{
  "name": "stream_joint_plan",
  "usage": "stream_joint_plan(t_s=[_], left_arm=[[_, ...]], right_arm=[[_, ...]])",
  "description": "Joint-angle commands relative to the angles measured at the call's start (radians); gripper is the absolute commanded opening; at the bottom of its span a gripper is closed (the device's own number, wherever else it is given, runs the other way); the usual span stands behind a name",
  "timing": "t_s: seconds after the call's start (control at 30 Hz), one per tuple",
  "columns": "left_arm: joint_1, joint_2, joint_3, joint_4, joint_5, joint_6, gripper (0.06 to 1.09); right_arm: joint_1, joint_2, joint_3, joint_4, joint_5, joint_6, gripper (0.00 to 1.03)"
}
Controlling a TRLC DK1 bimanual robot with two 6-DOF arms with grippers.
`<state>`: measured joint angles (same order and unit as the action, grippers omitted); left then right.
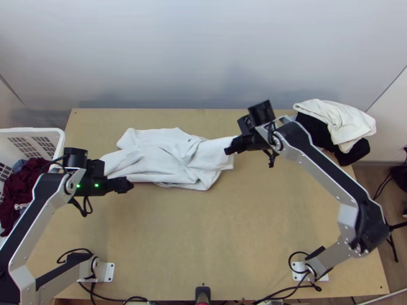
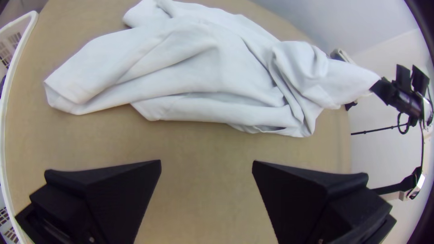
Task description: Fold the t-shirt
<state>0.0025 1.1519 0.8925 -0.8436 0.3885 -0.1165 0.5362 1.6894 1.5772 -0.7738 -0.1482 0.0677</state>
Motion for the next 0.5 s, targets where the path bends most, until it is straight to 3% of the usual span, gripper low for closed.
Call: stream_joint_plan(t_s=[0.0, 0.27, 0.47], left_arm=[[-0.102, -0.003, -0.067, 0.156, -0.076, -0.018, 1.04], [-0.288, 0.005, -0.050, 0.210, -0.154, -0.041, 1.04], [-0.444, 0.019, -0.017, 0.288, -0.157, -0.054, 1.03]], right_arm=[[0.065, -0.073, 0.175, -0.143, 0.038, 0.037, 0.04], [0.131, -0.033, 0.511, -0.242, 0.065, 0.096, 0.04], [0.157, -0.002, 0.655, -0.180, 0.093, 0.127, 0.04]])
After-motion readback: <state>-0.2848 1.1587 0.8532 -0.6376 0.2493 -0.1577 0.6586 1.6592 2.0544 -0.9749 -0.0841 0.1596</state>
